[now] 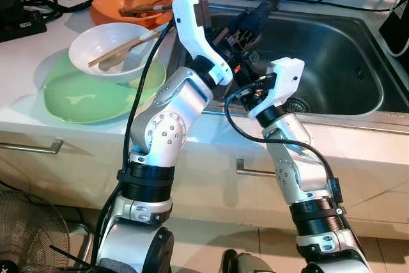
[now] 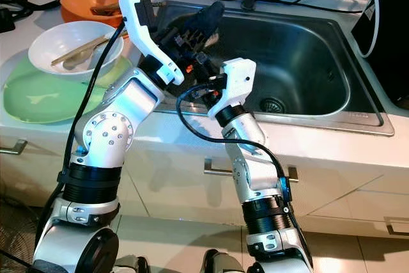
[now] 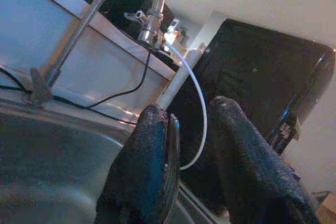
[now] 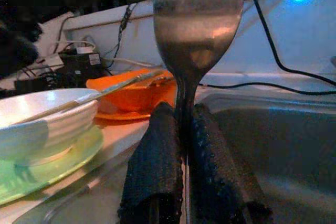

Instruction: Kitchen organization

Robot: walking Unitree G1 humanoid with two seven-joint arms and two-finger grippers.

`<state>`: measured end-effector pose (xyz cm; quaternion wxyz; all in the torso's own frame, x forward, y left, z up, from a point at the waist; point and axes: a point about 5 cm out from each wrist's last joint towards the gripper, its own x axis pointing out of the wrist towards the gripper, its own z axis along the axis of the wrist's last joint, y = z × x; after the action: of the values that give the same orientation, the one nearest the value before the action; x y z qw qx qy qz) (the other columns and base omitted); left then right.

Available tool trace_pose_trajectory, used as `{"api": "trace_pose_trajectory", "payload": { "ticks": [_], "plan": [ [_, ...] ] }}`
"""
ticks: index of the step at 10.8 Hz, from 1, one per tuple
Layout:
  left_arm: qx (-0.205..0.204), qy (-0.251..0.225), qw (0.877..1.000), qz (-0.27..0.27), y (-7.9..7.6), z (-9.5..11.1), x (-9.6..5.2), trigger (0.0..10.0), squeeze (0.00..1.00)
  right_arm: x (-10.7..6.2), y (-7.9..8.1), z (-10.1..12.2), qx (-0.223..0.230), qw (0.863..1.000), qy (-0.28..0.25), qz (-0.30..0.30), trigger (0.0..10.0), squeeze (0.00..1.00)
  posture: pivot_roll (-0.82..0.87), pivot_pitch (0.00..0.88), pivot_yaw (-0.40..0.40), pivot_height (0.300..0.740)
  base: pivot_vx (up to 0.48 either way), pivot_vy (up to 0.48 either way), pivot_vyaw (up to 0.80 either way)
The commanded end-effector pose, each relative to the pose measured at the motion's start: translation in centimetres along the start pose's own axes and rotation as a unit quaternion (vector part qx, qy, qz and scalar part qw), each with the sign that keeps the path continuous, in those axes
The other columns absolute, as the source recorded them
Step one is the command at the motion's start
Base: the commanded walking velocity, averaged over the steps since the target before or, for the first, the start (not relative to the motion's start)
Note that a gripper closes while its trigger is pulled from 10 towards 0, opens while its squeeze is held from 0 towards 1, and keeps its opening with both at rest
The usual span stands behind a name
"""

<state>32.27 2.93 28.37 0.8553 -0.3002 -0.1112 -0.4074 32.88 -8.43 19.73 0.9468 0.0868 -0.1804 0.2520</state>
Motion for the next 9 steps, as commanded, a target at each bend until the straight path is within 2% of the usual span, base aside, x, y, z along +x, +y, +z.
{"api": "trace_pose_trajectory", "payload": {
  "ticks": [1, 8, 9],
  "plan": [
    [-0.03, -0.011, 0.999, -0.017, -1.3, -0.5, 0.4, 10.0, 1.0, 0.2, -0.9, 0.6, -0.008, 1.0, -0.012, -0.018, 0.0, 0.0, 0.06, 0.146, -0.025, 0.74, 0.0, 0.0, 0.0],
    [-0.024, -0.009, 1.0, -0.015, -1.0, -0.4, 0.0, 10.0, 1.0, 0.5, -5.3, 1.5, -0.032, 0.995, -0.017, -0.097, 0.0, 0.0, 0.06, 0.145, -0.026, 0.74, 0.0, 0.0, 0.0],
    [-0.005, 0.001, 1.0, 0.012, -0.3, -0.7, -0.1, 10.0, 0.51, 0.5, -6.4, 1.4, -0.052, 0.992, -0.004, -0.118, 0.0, 0.0, 0.06, 0.144, -0.024, 0.74, 0.0, 0.0, 0.0]
  ]
}}
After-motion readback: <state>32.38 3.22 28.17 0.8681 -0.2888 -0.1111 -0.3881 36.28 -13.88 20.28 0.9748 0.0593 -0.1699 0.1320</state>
